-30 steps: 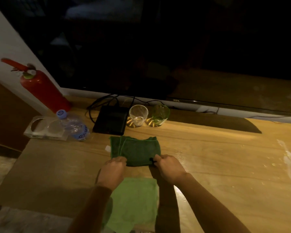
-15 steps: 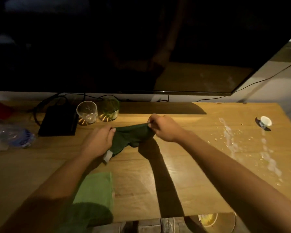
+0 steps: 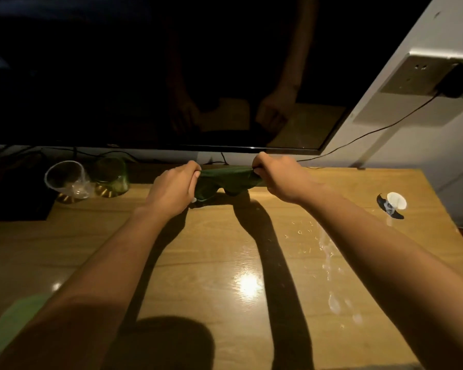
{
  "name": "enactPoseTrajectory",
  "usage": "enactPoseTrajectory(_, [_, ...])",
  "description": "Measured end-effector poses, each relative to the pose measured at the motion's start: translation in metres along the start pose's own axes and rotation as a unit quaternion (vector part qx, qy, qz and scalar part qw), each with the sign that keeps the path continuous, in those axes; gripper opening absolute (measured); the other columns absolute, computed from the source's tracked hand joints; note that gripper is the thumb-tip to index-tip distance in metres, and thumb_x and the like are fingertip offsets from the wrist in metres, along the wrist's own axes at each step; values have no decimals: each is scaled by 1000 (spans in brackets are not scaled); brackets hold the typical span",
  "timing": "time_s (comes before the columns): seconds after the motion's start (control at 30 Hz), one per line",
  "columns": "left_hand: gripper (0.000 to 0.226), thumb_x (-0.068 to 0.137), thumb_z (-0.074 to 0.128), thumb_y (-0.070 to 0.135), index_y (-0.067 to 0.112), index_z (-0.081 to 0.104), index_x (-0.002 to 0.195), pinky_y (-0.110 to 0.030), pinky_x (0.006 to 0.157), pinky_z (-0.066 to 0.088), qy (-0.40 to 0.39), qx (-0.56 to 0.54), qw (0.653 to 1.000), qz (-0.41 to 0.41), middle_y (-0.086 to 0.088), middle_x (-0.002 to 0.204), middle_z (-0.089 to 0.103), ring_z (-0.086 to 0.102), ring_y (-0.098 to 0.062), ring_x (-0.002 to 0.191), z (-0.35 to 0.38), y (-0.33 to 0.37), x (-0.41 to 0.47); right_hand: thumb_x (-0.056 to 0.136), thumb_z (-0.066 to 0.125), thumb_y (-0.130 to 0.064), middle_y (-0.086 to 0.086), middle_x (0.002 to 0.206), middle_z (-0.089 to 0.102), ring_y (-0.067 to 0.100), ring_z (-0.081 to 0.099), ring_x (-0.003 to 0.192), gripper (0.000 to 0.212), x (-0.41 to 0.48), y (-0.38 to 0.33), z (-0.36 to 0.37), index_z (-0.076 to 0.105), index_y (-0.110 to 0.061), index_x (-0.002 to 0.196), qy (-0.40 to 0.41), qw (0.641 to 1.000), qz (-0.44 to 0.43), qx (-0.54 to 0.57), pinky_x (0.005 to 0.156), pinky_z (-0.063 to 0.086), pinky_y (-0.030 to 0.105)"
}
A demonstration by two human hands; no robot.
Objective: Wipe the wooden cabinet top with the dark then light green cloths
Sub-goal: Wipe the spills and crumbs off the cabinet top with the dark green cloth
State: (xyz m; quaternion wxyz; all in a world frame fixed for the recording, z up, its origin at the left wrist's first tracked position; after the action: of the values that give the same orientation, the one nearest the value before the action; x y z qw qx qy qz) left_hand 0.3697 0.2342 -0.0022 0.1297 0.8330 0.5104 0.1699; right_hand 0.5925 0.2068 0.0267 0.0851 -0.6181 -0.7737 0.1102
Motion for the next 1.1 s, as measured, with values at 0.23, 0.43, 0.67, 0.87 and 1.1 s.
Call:
enactPoseTrajectory(0.23, [24, 100, 37, 31, 27, 46, 121, -45, 85, 53, -154, 13, 988, -17, -8, 123, 60, 60, -22, 102, 125, 9, -51, 92, 56, -23, 2, 95, 60, 20, 55, 82, 21, -60, 50, 108, 42, -22, 108, -166, 985, 47, 3, 69, 52, 38])
enactPoseTrajectory(0.43, [40, 95, 40, 42, 19, 48, 126, -44, 110, 37, -129, 100, 986, 44, -10, 147, 45, 40, -27, 136, 132, 28, -55, 90, 48, -52, 10, 123, 54, 28, 52, 109, 47, -73, 46, 137, 47, -18, 122, -130, 991, 22, -9, 90, 49, 39])
enactPoseTrajectory(0.67, [57, 104, 27, 32, 20, 8, 155, -37, 122, 11, -191, 115, 975, 1, 1, 164, 5, 0, -21, 150, 167, 37, -60, 104, 28, -44, 16, 163, 5, 32, -1, 150, 62, -60, 27, 158, 13, -14, 156, -118, 992, 37, 21, 120, 2, 38])
enactPoseTrajectory(0.87, [55, 103, 22, 43, 34, 4, 154, -36, 118, -1, -190, 92, 976, -50, 5, 164, -9, -10, -17, 149, 175, 20, -64, 105, 19, -42, 21, 162, -4, 35, -5, 149, 62, -64, 23, 172, 0, -13, 156, -127, 989, 46, -63, 121, -3, 41])
enactPoseTrajectory(1.1, [55, 103, 30, 41, 37, 8, 153, -39, 119, 6, -206, 46, 973, -88, 1, 164, 2, -6, -20, 150, 171, 20, -78, 105, 26, -41, 16, 163, 0, 31, -3, 150, 60, -76, 23, 173, 6, -17, 156, -126, 991, 37, -12, 119, -1, 36])
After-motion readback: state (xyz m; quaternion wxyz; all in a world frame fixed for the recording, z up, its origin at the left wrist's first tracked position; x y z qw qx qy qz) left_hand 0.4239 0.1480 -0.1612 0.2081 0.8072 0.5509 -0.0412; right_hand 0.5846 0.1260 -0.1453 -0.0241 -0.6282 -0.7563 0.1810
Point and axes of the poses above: each hand's wrist, its own x-axis towards the middle knuckle, its own z-axis out of the palm, y = z × x, the point moved 7 cm from there along x, towards the middle knuckle
